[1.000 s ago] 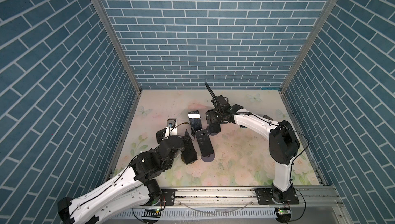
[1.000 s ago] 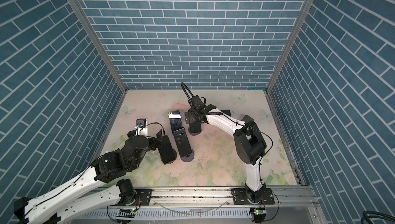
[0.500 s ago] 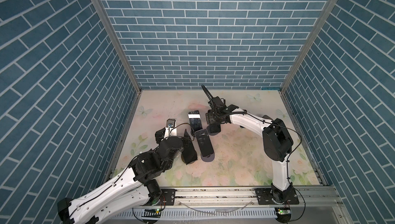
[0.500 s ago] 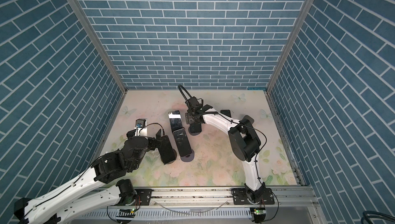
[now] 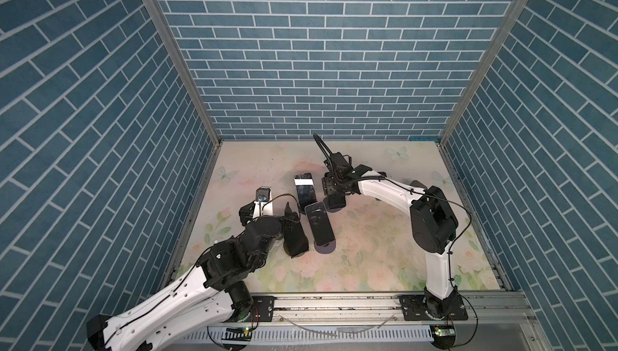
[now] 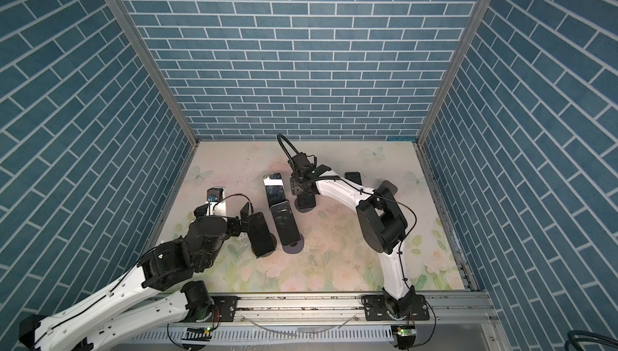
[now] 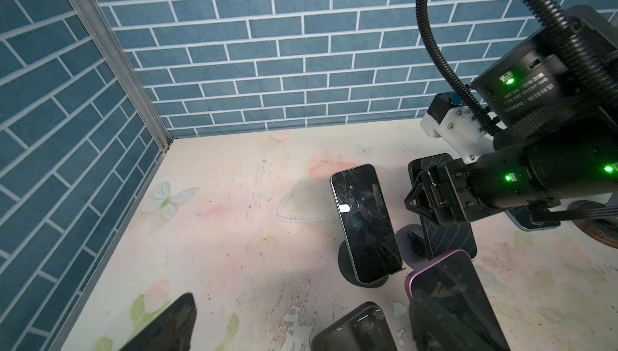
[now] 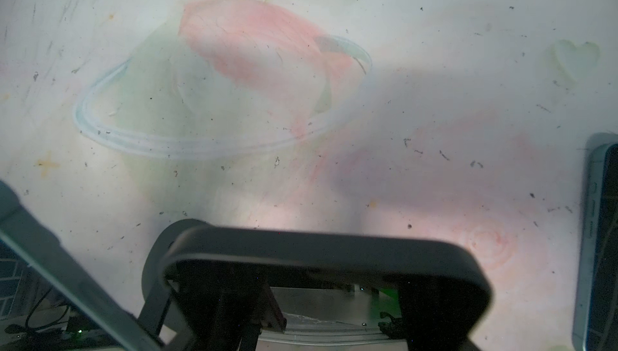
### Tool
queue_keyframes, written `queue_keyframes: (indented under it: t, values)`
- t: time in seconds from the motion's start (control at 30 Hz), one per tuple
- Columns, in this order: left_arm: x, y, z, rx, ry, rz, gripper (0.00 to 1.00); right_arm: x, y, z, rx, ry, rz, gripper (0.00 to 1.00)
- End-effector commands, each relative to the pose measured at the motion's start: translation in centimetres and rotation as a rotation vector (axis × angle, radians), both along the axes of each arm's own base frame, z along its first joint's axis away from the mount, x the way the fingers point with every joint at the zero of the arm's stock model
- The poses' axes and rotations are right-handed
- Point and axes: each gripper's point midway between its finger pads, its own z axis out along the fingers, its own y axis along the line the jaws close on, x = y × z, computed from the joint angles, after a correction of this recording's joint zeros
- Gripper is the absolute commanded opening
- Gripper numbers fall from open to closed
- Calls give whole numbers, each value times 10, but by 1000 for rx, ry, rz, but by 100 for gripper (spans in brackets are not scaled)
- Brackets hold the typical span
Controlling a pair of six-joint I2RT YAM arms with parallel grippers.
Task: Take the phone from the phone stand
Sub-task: 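Close the right gripper on the black phone and lift it off, then carry the black phone and lower it flat beside the teal-edged phone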
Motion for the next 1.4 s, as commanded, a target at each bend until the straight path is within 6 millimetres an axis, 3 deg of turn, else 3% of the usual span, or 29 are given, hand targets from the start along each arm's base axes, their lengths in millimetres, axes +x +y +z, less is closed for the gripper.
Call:
queue_keyframes:
  t: [0.0, 0.37, 0.6, 0.73, 1.0, 1.2, 1.37]
  values:
    - [-1, 6, -7, 37, 7, 17, 100, 6, 6, 54, 77, -91, -15, 65]
    - [2, 0, -8, 40, 11, 16, 100, 5, -13, 98, 128, -152, -27, 63]
    - [4, -3, -9, 47, 18, 12, 100, 13, -56, 107, 139, -174, -106, 63]
    - [5, -4, -8, 44, 15, 13, 100, 17, -87, 100, 120, -164, -163, 63]
    - [8, -9, -10, 47, 22, 7, 100, 15, -135, 67, 51, -110, -247, 63]
    - [9, -12, -11, 55, 27, 3, 100, 11, -143, 36, 20, -42, -254, 63]
    - [10, -13, -13, 57, 29, 3, 100, 12, -135, 14, 12, 17, -231, 64]
